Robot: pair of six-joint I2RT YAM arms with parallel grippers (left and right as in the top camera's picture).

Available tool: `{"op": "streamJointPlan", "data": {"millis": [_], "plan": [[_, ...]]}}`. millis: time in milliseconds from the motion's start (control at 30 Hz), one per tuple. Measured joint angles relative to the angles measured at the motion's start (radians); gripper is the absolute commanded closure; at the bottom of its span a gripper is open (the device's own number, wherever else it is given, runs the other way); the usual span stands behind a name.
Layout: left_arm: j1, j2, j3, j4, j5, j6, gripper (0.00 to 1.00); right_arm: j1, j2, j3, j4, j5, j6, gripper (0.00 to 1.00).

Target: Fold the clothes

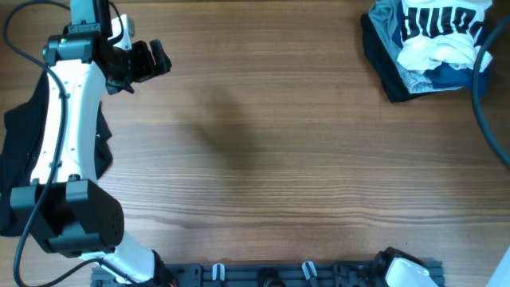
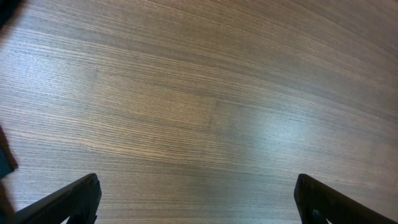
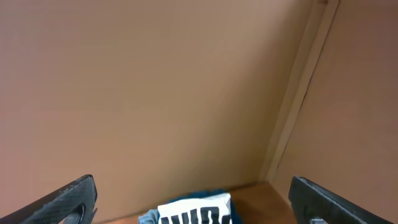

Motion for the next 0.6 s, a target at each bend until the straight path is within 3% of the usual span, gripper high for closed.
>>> {"op": "streamJointPlan", "data": {"millis": [267,400,467,533,600], "plan": [[0.0,0.0,0.0,0.0,0.0,0.0,0.0,0.01,-0.017,-0.018,-0.073,0.004,0.0,0.0],[0.0,0.0,0.0,0.001,0.0,0.0,0.0,0.193,-0.137,-0.202,-0.24,0.018,-0.006,0.0],[0.0,0.0,-0.001,0.0,0.0,0.0,0.0,0.257,-0.258,-0.354,-0.166,0.018,-0.012,0.0],[0.0,0.0,-0.001,0.002,0.0,0.0,0.0,0.308,-0.416,-0.626,0.004,0.017,0.046,0.0],[0.0,0.0,-0.001,0.0,0.0,0.0,0.0,0.321,-0.509,-0.921,0.291,0.018,0.142,0.0]]}}
